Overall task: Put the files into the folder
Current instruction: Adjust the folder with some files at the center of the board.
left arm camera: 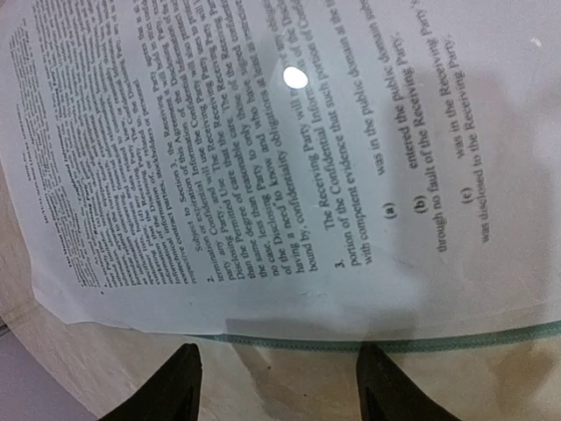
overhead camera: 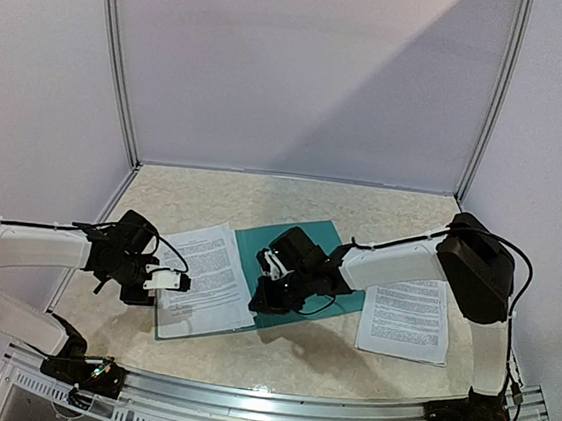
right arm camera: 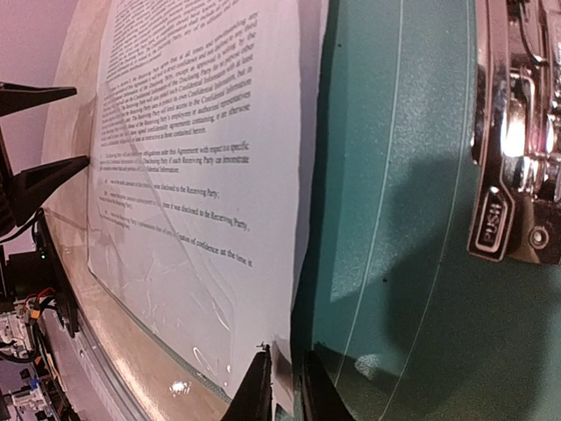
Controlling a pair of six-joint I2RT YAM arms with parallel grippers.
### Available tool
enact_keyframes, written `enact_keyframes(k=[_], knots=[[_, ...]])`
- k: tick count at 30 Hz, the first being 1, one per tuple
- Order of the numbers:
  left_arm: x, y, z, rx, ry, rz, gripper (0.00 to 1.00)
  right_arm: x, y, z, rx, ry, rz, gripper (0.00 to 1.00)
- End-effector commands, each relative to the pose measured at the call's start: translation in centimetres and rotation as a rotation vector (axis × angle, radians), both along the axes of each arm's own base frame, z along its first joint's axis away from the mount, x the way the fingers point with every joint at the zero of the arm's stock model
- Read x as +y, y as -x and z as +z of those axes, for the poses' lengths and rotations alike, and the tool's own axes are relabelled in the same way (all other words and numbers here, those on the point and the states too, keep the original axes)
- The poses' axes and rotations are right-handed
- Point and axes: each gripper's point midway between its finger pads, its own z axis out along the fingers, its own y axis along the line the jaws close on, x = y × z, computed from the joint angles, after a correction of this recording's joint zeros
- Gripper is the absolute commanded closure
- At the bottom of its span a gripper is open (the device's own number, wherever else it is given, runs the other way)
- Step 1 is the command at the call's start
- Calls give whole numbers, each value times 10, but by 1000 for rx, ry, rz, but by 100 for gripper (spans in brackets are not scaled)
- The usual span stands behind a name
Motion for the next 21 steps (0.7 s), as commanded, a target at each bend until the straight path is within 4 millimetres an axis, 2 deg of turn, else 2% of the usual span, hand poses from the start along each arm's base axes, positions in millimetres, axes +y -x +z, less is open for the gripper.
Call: enact_keyframes(k=[1,6,21], knots=[[23,39,-38,153,-122,-16,38,-6,7,-18,16,42,3,87],[23,38,-39,153,-126,-14,38,-2,10,-12,27,16,20,99],[23,36,-40,152,-134,-12,38,-1,36,-13,94,19,125,100]])
